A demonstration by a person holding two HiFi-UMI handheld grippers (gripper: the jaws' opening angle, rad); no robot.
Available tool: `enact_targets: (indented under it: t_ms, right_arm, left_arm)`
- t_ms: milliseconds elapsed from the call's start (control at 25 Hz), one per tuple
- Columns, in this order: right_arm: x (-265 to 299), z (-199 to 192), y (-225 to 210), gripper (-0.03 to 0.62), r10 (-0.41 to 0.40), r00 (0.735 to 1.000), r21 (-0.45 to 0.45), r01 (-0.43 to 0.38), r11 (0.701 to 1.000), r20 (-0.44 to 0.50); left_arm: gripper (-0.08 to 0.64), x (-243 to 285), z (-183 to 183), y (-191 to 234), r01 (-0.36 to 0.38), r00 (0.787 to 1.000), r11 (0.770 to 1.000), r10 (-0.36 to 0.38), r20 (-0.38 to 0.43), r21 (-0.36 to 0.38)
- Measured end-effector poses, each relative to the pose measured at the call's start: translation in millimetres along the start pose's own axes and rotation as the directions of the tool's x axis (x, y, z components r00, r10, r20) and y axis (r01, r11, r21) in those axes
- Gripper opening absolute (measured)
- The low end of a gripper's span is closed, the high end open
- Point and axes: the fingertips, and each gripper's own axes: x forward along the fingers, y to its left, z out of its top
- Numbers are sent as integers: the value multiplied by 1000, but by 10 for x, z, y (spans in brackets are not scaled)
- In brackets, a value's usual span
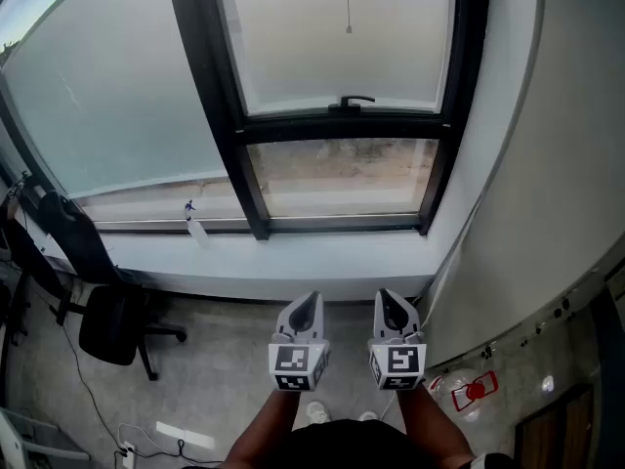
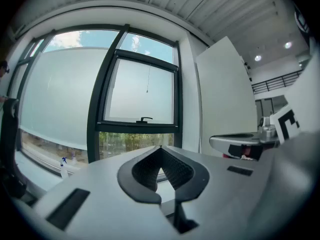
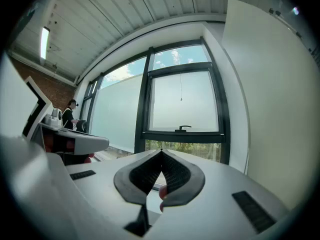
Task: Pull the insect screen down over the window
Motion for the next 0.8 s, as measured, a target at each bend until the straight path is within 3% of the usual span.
enact_targets:
  t_ms: [280, 520, 800]
  right_arm:
    - [17, 9, 5, 5, 9, 1000, -14, -9, 1000, -6]
    - [-11, 66, 25, 5, 9, 999, 0, -9, 1000, 45]
    - [54, 27, 112, 5, 17, 1000, -2, -17, 1000, 26]
  left_arm:
    - [-8, 0, -140, 32, -7, 1000, 1000, 8, -14, 19]
    - [-7, -23, -104, 13, -7, 1000, 1000, 7, -11, 27]
    - [-8, -12, -60, 111, -18, 1000, 1000, 17, 11, 25]
